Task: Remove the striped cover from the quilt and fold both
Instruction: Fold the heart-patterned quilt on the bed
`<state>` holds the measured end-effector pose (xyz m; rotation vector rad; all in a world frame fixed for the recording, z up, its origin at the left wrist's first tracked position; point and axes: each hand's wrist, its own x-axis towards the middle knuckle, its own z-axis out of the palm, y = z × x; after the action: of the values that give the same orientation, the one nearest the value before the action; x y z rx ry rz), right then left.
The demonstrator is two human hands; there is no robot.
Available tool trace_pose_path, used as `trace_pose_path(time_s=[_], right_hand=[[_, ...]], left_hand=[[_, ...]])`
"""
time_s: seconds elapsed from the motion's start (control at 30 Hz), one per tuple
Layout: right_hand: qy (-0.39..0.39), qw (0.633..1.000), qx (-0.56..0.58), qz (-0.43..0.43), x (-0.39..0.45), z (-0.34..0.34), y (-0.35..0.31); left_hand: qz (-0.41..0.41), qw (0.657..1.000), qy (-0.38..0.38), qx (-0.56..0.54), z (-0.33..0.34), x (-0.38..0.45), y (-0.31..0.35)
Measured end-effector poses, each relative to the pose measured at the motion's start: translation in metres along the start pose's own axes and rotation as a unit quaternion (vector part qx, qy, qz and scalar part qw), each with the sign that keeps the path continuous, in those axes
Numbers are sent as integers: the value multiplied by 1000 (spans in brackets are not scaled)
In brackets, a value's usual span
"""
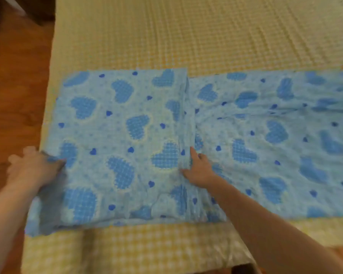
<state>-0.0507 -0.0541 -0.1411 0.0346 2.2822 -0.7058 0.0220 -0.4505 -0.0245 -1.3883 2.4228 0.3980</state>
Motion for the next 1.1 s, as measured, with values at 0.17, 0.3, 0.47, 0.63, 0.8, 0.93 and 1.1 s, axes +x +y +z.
trace_pose_path(time_s=[0.17, 0.3, 0.47, 0.63, 0.8, 0.93, 1.1], right_hand=[[-7, 1000, 12, 0, -26, 20, 11], [31, 996, -56, 70, -46, -37, 73], [140, 972, -100, 159, -67, -135, 180], [140, 947, -74, 278, -81, -231, 299], [224, 941, -71, 244, -44, -338, 409], [291, 927, -67, 227, 7, -442, 492], [231, 951, -76, 189, 9, -459, 539]], left_hand=[[277, 959, -60, 5, 124, -90, 72], [348, 919, -111, 146, 208, -154, 103], [307, 928, -98, 188, 214, -163, 127], [450, 888, -71, 63, 230, -240, 215], [454, 883, -100, 70, 295, -289, 337], [418, 897, -55, 131, 352, -328, 434], [410, 898, -86, 137, 395, -397, 529]])
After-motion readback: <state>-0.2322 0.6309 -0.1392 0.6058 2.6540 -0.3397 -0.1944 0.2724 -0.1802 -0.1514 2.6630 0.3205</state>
